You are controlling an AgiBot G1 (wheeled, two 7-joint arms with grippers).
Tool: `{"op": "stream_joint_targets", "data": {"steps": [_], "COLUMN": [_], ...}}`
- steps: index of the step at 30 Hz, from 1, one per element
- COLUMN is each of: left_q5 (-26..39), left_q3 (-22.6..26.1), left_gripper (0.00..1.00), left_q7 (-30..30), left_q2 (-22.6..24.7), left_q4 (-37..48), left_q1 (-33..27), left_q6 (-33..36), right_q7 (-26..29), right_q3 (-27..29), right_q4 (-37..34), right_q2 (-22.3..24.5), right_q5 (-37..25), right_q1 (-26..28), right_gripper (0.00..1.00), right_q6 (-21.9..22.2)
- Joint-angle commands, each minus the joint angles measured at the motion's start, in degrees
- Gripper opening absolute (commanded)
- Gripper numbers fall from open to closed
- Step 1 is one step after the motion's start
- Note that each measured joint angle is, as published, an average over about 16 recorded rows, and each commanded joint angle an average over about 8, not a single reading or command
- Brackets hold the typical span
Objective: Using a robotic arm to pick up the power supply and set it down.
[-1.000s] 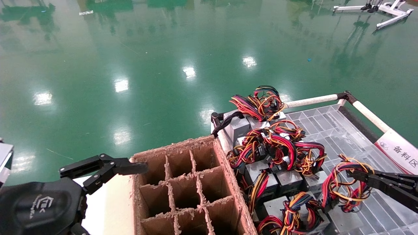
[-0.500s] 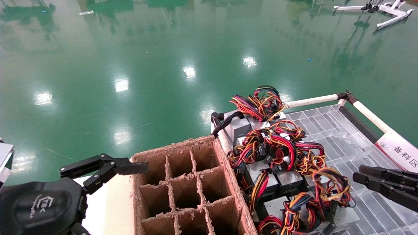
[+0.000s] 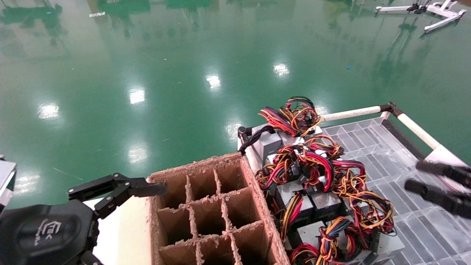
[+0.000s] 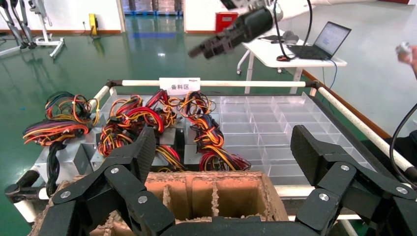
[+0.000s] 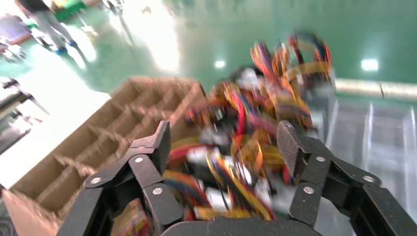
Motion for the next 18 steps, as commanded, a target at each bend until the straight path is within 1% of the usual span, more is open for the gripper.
{"op": "stream_joint_targets", "data": {"steps": [1,18], "left_q5": [0.0,0.0], "left_q3": [0.0,0.0], "left_gripper": [1.00,1.00], "left_q7": [0.0,0.0], "left_q2": [0.0,0.0], "left_q4": [0.0,0.0], "left_q1": [0.0,0.0], "left_q6": [0.0,0.0], "right_q7": [0.2,4.4], "right_q3": [1.1,18.2], "right_q4": [1.2,15.7], "right_q2": [-0.1,-4.3], "right_q5": [-0.4,-10.0], "right_q1": [-0.3,-7.6], "right_gripper": [1.00,1.00], "right_q6": [0.0,1.2]}}
